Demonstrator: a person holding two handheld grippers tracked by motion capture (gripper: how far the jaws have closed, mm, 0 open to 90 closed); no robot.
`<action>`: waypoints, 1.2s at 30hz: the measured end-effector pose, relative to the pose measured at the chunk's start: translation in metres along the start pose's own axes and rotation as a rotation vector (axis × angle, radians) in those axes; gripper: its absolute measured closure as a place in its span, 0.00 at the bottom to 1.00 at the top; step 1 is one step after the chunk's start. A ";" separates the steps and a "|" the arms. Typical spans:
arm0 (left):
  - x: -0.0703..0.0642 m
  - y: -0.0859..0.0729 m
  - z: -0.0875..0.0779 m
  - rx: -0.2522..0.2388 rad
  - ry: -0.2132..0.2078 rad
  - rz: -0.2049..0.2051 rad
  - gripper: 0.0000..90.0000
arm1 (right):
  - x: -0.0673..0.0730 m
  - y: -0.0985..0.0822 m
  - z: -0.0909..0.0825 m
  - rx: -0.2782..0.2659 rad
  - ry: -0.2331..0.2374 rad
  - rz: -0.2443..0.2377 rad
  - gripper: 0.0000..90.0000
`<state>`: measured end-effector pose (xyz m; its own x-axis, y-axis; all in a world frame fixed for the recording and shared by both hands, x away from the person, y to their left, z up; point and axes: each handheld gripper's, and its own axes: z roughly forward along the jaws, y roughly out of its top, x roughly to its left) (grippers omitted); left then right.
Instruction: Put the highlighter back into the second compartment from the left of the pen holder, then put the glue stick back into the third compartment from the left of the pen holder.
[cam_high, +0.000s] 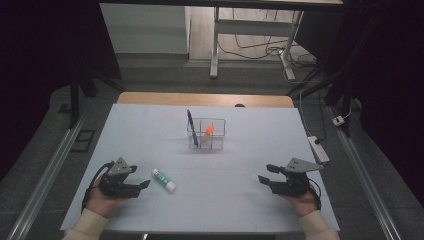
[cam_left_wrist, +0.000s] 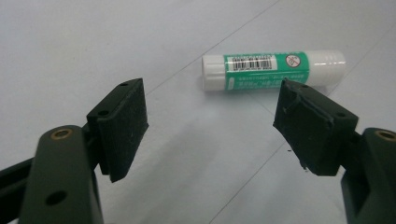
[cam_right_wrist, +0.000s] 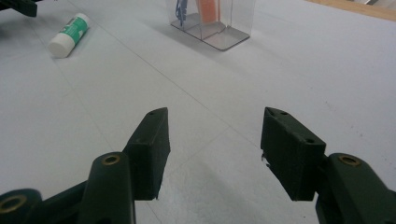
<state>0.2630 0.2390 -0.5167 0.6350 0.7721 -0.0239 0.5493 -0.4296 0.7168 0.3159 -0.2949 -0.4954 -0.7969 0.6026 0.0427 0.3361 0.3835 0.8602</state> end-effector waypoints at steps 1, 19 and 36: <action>0.000 0.000 -0.001 -0.002 0.001 0.003 0.28 | 0.000 0.000 0.001 -0.003 -0.001 -0.001 0.46; -0.006 0.012 -0.007 0.000 -0.020 0.116 0.29 | -0.002 -0.001 0.001 -0.009 0.011 0.011 0.45; -0.009 0.053 -0.008 0.071 -0.103 0.360 0.28 | -0.002 -0.001 0.001 -0.003 0.021 -0.001 0.45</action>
<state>0.2822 0.2126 -0.4731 0.8436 0.5161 0.1486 0.3147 -0.6992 0.6420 0.3178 -0.2957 -0.4965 -0.8075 0.5875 0.0525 0.3341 0.3822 0.8615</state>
